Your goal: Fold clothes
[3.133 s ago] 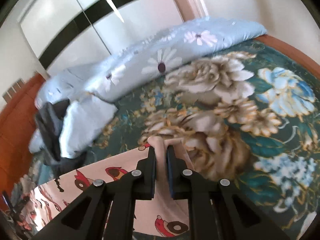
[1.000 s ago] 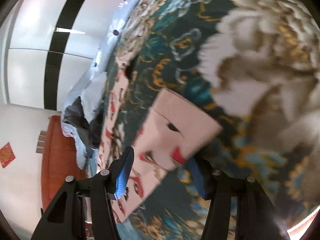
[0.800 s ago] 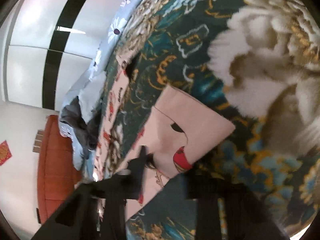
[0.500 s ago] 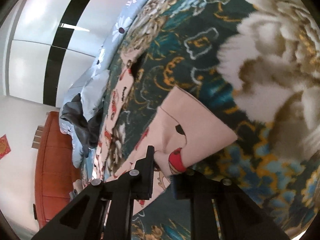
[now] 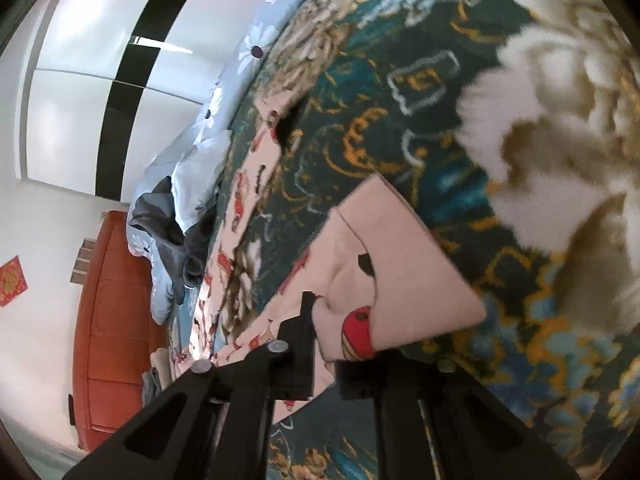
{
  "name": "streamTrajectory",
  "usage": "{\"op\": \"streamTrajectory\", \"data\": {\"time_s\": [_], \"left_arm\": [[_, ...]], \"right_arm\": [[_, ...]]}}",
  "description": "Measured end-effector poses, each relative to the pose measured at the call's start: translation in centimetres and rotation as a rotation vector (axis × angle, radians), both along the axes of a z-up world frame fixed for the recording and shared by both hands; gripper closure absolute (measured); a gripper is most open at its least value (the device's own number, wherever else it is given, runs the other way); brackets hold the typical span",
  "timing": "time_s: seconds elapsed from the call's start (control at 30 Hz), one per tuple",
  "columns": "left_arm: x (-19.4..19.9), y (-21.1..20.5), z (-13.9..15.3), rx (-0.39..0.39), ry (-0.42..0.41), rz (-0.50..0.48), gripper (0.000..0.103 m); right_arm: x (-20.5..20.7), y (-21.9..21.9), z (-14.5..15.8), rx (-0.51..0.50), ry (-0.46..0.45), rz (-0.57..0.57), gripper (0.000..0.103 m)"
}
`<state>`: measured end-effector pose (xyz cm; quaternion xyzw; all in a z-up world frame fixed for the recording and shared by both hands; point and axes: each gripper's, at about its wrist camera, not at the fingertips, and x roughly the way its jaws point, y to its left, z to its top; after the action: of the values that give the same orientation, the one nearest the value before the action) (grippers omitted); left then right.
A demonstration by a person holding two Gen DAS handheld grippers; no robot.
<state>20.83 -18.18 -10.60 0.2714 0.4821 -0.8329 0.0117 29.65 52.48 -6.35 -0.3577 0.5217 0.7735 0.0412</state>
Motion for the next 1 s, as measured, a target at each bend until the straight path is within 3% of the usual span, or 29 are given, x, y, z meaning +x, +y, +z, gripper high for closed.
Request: {"op": "streamTrajectory", "data": {"time_s": [0.1, 0.3, 0.4, 0.6, 0.77, 1.0], "left_arm": [[2.9, -0.6, 3.1, 0.000, 0.106, 0.028, 0.096], [6.7, -1.4, 3.9, -0.004, 0.121, 0.069, 0.096], [6.3, -1.4, 2.9, 0.020, 0.076, 0.069, 0.096], [0.9, -0.6, 3.6, 0.017, -0.003, 0.025, 0.096], [-5.3, -0.1, 4.2, 0.014, -0.095, -0.004, 0.096], [-14.0, 0.5, 4.7, 0.013, -0.230, -0.041, 0.096]], "right_arm": [[0.5, 0.6, 2.0, -0.010, 0.082, -0.026, 0.098], [1.9, 1.8, 6.1, 0.016, 0.225, -0.073, 0.098], [2.4, 2.4, 5.8, -0.006, 0.223, -0.084, 0.098], [0.5, 3.5, 5.1, -0.035, 0.202, -0.073, 0.098], [-6.1, 4.4, 5.9, -0.023, 0.144, -0.048, 0.098], [-17.7, 5.3, 4.0, -0.006, -0.057, -0.029, 0.098]]}}
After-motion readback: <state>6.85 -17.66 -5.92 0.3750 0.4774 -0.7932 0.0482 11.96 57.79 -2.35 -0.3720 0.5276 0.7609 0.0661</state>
